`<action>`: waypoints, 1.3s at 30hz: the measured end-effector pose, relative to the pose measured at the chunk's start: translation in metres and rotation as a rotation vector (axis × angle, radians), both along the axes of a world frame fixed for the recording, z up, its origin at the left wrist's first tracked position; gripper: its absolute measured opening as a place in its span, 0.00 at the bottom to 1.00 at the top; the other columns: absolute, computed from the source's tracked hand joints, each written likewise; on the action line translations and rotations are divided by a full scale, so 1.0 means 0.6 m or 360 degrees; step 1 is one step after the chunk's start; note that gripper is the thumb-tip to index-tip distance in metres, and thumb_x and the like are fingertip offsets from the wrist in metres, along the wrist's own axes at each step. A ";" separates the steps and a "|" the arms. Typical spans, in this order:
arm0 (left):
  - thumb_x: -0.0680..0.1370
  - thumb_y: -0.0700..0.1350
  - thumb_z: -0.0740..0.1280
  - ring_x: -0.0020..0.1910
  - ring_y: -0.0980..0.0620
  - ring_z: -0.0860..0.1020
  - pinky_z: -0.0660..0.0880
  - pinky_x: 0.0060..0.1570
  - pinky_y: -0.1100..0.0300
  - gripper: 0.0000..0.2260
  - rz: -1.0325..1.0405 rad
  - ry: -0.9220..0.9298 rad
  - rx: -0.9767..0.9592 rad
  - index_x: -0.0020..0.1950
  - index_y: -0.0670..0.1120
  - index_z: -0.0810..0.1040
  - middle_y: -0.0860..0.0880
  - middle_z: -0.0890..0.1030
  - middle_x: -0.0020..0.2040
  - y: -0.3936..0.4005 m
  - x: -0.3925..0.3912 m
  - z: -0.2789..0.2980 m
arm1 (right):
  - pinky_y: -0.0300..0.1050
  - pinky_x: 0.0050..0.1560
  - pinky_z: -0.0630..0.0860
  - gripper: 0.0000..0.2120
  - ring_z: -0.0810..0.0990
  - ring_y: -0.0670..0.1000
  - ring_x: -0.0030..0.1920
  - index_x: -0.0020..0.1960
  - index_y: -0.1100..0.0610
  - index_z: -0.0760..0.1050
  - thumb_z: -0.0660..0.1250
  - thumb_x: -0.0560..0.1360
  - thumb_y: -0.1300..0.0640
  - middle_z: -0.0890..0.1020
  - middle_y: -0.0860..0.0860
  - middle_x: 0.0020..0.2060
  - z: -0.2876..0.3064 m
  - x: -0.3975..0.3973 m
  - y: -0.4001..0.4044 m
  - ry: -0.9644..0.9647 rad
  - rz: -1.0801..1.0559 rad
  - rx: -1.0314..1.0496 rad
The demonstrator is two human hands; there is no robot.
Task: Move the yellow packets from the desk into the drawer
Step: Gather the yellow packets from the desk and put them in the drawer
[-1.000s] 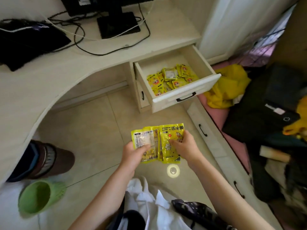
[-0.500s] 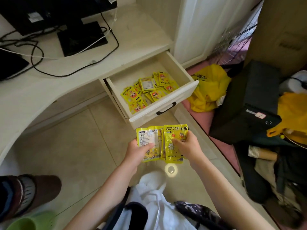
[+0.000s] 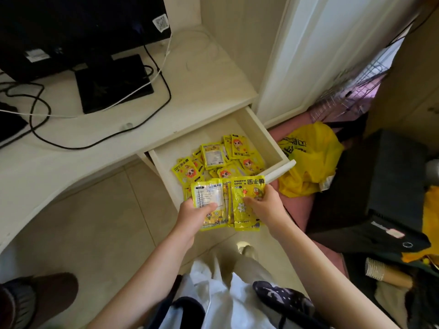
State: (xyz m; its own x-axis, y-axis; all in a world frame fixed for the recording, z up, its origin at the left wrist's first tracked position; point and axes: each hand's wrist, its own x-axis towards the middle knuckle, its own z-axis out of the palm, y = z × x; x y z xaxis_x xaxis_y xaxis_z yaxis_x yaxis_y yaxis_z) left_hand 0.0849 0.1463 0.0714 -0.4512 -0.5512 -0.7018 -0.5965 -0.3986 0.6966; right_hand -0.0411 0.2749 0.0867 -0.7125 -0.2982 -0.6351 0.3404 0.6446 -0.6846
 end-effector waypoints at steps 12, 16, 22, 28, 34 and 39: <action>0.72 0.46 0.73 0.51 0.48 0.79 0.70 0.52 0.55 0.12 0.0523 -0.0208 0.0018 0.53 0.48 0.78 0.49 0.82 0.51 -0.070 -0.178 -0.058 | 0.47 0.42 0.79 0.11 0.79 0.52 0.41 0.54 0.58 0.72 0.69 0.74 0.59 0.79 0.53 0.43 -0.051 -0.229 -0.144 -0.0029 0.0625 0.0100; 0.73 0.47 0.73 0.62 0.43 0.73 0.68 0.61 0.48 0.25 0.0699 -0.0281 0.0138 0.66 0.42 0.70 0.43 0.75 0.65 -0.099 -0.247 -0.093 | 0.46 0.37 0.76 0.13 0.77 0.53 0.39 0.55 0.59 0.70 0.68 0.73 0.59 0.79 0.55 0.43 -0.097 -0.299 -0.198 -0.0031 0.0793 0.0152; 0.74 0.47 0.72 0.66 0.42 0.71 0.65 0.66 0.46 0.27 0.0721 -0.0388 0.0220 0.68 0.39 0.67 0.41 0.73 0.67 -0.160 -0.322 -0.155 | 0.47 0.45 0.77 0.14 0.79 0.55 0.44 0.57 0.59 0.73 0.69 0.73 0.59 0.80 0.54 0.45 -0.183 -0.368 -0.270 -0.0025 0.0851 0.0233; 0.74 0.48 0.72 0.66 0.41 0.71 0.66 0.66 0.46 0.28 0.0695 -0.0441 0.0217 0.69 0.40 0.67 0.41 0.72 0.68 -0.226 -0.368 -0.223 | 0.48 0.41 0.77 0.13 0.79 0.55 0.41 0.57 0.59 0.74 0.67 0.72 0.60 0.80 0.56 0.42 -0.251 -0.407 -0.336 -0.0019 0.0860 0.0275; 0.76 0.43 0.69 0.46 0.50 0.75 0.66 0.50 0.57 0.12 0.0594 -0.0330 0.0139 0.58 0.45 0.74 0.46 0.78 0.55 -0.270 -0.398 -0.266 | 0.41 0.34 0.71 0.11 0.76 0.53 0.36 0.56 0.60 0.75 0.66 0.74 0.61 0.77 0.52 0.36 -0.293 -0.433 -0.364 0.0040 0.0881 0.0383; 0.79 0.41 0.63 0.55 0.47 0.76 0.69 0.52 0.58 0.15 0.0189 -0.0418 -0.0218 0.66 0.46 0.73 0.47 0.77 0.59 -0.284 -0.396 -0.273 | 0.47 0.41 0.75 0.12 0.78 0.56 0.44 0.59 0.65 0.73 0.64 0.77 0.62 0.81 0.60 0.50 -0.295 -0.436 -0.347 0.0192 0.0924 0.0504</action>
State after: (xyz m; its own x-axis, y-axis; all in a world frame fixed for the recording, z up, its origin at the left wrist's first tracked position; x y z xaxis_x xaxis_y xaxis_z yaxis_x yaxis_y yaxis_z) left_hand -0.1527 -0.0239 -0.0927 -0.1911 -0.6867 -0.7014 -0.7179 -0.3896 0.5770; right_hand -0.3029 0.0668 -0.0902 -0.5642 -0.4669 -0.6809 -0.1893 0.8759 -0.4437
